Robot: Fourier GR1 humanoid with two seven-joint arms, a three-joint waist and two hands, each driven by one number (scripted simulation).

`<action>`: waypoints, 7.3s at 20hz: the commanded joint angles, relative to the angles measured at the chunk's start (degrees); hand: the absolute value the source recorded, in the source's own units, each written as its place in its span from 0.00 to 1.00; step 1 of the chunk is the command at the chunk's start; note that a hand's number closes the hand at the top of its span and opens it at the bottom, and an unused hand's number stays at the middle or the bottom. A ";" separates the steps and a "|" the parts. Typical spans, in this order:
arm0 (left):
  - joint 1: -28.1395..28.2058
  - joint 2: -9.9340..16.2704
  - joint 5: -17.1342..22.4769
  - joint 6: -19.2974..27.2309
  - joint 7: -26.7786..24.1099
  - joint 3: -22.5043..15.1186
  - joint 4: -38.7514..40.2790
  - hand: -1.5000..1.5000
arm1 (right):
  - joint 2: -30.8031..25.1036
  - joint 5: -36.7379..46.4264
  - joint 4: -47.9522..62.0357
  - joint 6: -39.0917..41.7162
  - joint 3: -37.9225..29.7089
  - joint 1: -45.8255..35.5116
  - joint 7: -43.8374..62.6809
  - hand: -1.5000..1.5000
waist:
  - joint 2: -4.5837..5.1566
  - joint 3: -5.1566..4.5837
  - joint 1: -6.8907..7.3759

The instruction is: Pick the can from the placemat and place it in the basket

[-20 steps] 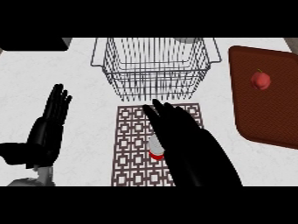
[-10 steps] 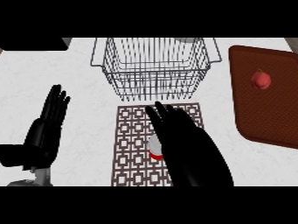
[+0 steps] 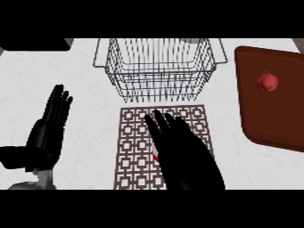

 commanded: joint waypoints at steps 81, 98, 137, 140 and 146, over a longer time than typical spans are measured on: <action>-5.55 -7.77 -5.64 -9.10 1.84 1.98 2.87 0.50 | 0.93 1.88 43.87 -50.11 17.99 -21.30 -2.77 1.00 | 1.34 0.08 8.37; -3.82 -8.21 -7.06 -6.67 1.05 3.21 4.04 0.50 | 0.93 -0.03 32.16 -63.63 16.49 -39.92 14.60 1.00 | -0.53 -0.16 3.84; 0.16 -8.33 -7.97 -6.03 0.35 4.89 0.99 0.50 | 0.92 9.79 52.55 -52.14 -4.72 -27.98 -8.93 1.00 | 0.17 0.03 0.15; -1.29 -6.35 -5.78 -7.51 2.87 7.38 -0.49 0.50 | 0.96 9.69 53.17 -56.38 -3.11 -25.48 -9.44 1.00 | 0.19 0.03 0.32; -1.34 -5.93 -6.08 -8.32 0.63 7.91 1.60 0.50 | 0.17 9.12 53.36 -56.69 -7.77 -23.04 -13.91 1.00 | 0.24 0.03 0.03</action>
